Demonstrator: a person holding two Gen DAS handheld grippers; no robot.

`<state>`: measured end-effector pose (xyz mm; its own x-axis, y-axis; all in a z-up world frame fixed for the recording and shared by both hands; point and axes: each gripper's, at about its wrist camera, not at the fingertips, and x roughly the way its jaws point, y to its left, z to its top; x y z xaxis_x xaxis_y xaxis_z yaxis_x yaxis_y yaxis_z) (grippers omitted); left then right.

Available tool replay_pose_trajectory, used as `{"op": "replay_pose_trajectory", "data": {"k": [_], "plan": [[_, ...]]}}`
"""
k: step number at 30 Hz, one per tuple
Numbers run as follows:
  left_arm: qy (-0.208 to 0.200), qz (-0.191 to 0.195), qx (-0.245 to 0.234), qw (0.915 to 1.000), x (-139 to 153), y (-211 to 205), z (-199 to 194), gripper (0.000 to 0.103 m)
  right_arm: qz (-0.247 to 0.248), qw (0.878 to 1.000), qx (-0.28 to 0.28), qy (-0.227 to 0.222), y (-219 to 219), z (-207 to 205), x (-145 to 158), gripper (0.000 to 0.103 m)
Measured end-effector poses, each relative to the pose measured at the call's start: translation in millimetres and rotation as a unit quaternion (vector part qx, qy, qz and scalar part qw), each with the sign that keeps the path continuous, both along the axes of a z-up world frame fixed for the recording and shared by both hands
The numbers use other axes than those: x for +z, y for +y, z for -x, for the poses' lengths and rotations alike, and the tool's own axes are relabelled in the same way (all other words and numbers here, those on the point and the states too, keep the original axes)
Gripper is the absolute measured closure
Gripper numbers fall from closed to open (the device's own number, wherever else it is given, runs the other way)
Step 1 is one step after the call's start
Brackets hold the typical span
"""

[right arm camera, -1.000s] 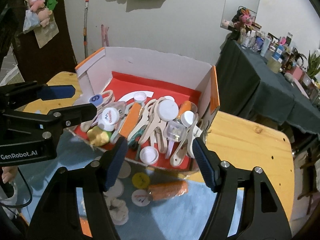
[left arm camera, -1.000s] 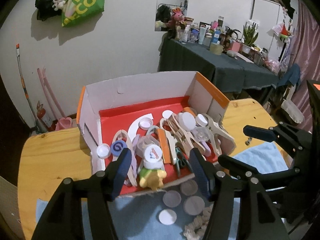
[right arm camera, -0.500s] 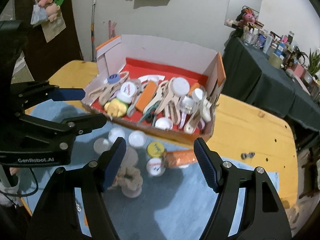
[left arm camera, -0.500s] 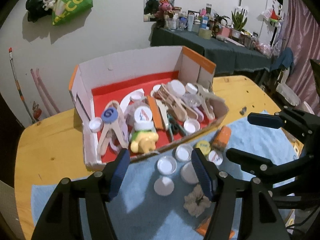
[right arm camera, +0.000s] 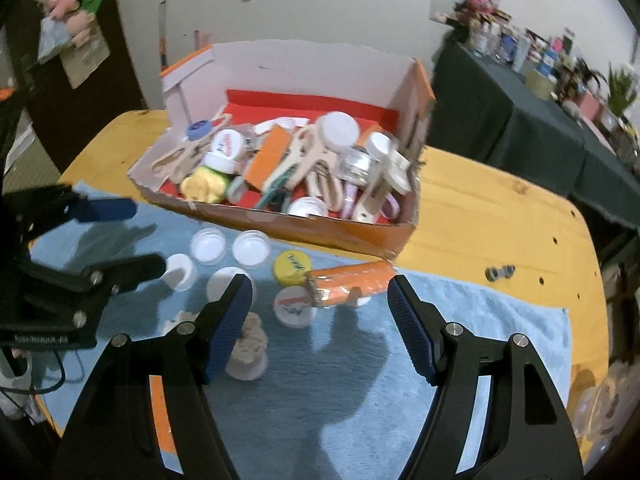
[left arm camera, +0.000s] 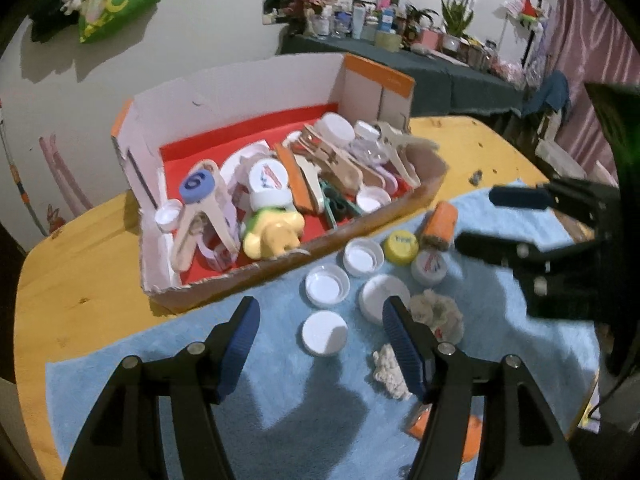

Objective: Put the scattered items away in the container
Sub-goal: 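Open left tool over the box and withdraw both tools toward the towel, then grasp a white cap with left tool while right tool grasps the small orange bottle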

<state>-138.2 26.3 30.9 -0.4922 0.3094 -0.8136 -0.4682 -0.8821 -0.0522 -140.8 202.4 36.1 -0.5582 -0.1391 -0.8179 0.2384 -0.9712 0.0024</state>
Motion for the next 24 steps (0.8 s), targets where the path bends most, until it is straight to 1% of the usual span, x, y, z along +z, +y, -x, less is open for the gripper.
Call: {"op": "replay_pose_trajectory", "data": {"k": [6, 11, 18, 24], "plan": [[-0.017, 0.001, -0.013, 0.9998, -14.9, 2.0, 3.3, 0.036, 0.01, 0.998, -0.048, -0.025, 12.2, 17.8, -12.3, 0.034], [-0.017, 0.007, -0.022, 0.9996, -19.5, 2.2, 7.1, 0.036, 0.007, 0.997, -0.068, -0.041, 14.5, 30.8, -21.5, 0.034], [-0.024, 0.01, -0.036, 0.999, -27.5, 4.2, 11.0, 0.036, 0.0, 0.996, -0.076, -0.055, 12.8, 38.4, -30.3, 0.034], [-0.022, 0.014, -0.049, 0.9985, -32.1, 7.1, 11.2, 0.036, 0.014, 0.994, -0.091, -0.066, 18.2, 40.6, -33.7, 0.034]]}}
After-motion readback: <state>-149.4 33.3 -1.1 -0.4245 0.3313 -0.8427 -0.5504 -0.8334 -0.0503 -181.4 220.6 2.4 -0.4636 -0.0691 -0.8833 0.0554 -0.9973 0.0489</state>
